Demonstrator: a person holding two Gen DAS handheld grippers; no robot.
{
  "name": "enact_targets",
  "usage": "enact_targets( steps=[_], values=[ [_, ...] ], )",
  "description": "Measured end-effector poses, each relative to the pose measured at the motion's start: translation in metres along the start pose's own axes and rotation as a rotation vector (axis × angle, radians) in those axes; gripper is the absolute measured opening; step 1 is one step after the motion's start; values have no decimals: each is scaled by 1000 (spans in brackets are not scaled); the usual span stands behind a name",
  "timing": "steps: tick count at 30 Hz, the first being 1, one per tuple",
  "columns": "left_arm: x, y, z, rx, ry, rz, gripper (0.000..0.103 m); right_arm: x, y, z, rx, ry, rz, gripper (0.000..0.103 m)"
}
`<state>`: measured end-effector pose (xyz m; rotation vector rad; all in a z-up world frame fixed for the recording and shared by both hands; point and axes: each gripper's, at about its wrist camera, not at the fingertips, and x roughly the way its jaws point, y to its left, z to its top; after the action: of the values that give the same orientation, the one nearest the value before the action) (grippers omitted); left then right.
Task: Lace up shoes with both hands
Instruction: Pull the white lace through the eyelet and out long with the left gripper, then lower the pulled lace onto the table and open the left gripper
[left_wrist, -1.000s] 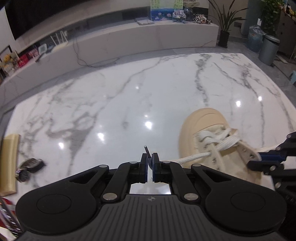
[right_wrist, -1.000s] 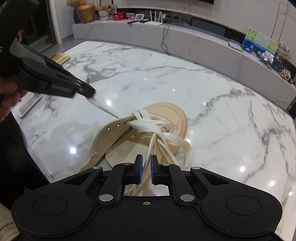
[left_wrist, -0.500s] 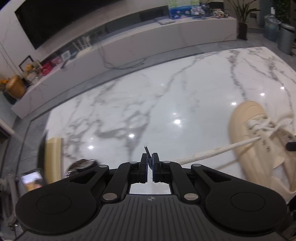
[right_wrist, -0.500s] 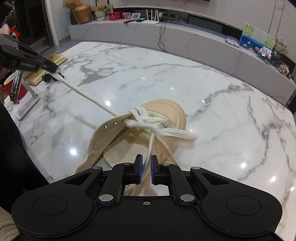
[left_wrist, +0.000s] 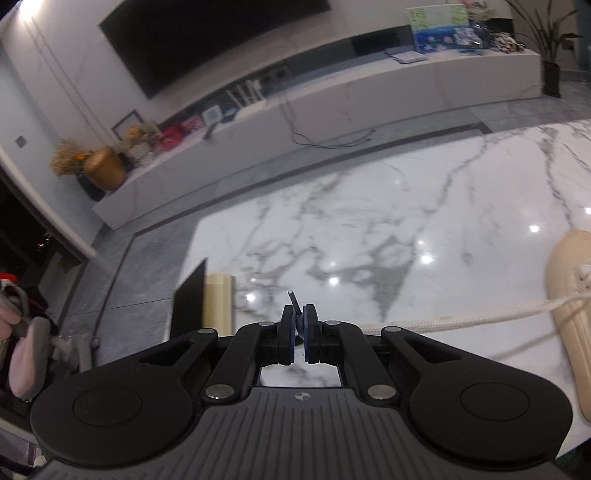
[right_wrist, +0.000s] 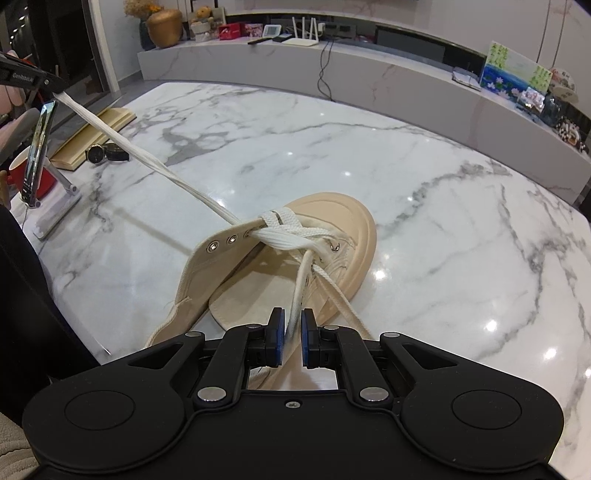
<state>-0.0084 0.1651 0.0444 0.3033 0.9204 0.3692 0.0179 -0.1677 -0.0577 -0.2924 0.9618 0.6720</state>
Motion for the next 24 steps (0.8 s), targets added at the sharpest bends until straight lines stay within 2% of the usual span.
enact_targets(
  steps=[10,14,17,24],
  values=[
    [2,2,5,28,-16,90,3,-8,2,4,-10,-22,6,9],
    [4,1,6,42,-14,101,3,-10,2,6,-15,-24,4,13],
    [4,-2,8,47,-20,81,3,-11,2,7,-16,-31,3,13],
    [3,-33,8,104,-29,-52,3,-13,0,11,-20,-41,-2,13]
  ],
)
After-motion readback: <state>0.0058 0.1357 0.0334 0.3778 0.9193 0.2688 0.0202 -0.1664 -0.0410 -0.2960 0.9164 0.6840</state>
